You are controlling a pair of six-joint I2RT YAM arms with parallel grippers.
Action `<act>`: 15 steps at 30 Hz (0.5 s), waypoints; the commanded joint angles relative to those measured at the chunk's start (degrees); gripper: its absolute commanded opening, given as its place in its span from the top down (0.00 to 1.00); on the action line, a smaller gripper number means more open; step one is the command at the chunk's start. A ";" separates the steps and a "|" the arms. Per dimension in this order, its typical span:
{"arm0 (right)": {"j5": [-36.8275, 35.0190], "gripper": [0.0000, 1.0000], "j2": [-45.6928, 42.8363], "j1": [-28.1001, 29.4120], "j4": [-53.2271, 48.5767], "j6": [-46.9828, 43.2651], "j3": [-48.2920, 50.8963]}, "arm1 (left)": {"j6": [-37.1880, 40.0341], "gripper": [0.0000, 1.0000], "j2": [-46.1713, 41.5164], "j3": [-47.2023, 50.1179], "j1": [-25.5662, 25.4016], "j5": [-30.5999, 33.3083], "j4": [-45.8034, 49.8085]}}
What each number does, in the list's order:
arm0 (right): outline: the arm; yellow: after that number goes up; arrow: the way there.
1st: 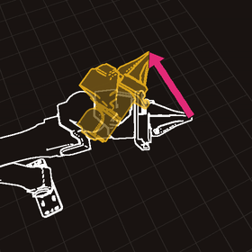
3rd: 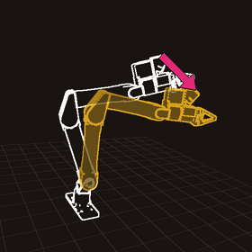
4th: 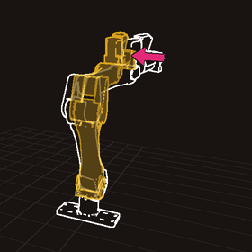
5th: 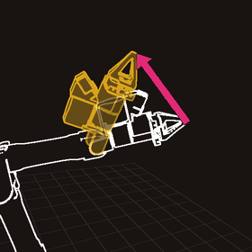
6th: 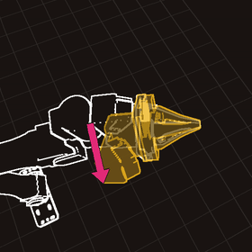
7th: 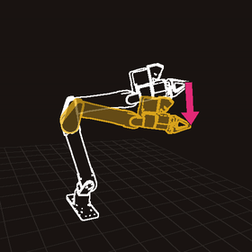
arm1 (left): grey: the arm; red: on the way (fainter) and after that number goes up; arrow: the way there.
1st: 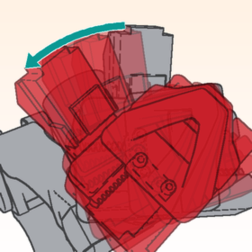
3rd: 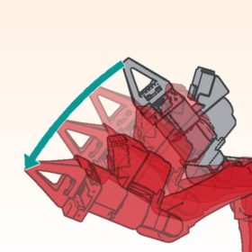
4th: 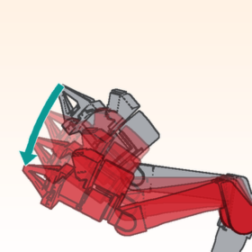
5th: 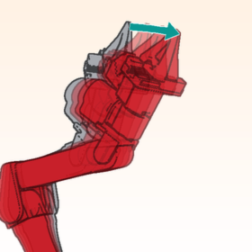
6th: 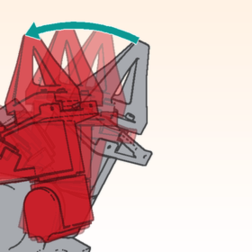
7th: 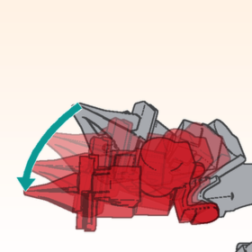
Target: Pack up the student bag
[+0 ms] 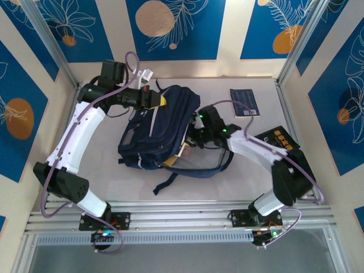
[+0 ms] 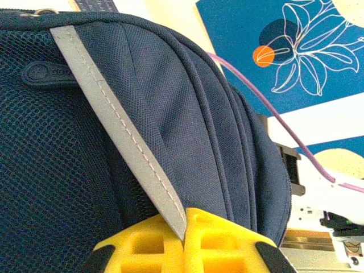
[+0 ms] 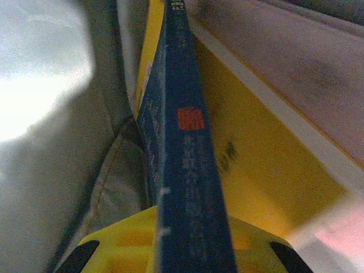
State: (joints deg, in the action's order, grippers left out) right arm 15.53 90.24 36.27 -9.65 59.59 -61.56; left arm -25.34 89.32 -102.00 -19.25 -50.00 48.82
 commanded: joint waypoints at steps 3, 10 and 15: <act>-0.14 0.83 14.29 5.42 3.72 5.28 -12.28 | -1.42 1.00 -3.21 -1.67 0.24 -8.98 -11.80; -6.00 0.40 17.16 6.19 6.22 7.57 -15.97 | -0.80 1.00 -3.22 -2.25 0.42 -6.82 -10.02; -5.64 0.17 10.66 6.00 5.88 1.29 -13.32 | 1.86 1.00 -4.61 -3.18 0.55 -3.25 -6.71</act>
State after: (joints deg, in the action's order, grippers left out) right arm 11.51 106.65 42.57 -3.16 65.34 -75.94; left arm -26.22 89.30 -101.32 -19.11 -49.30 47.64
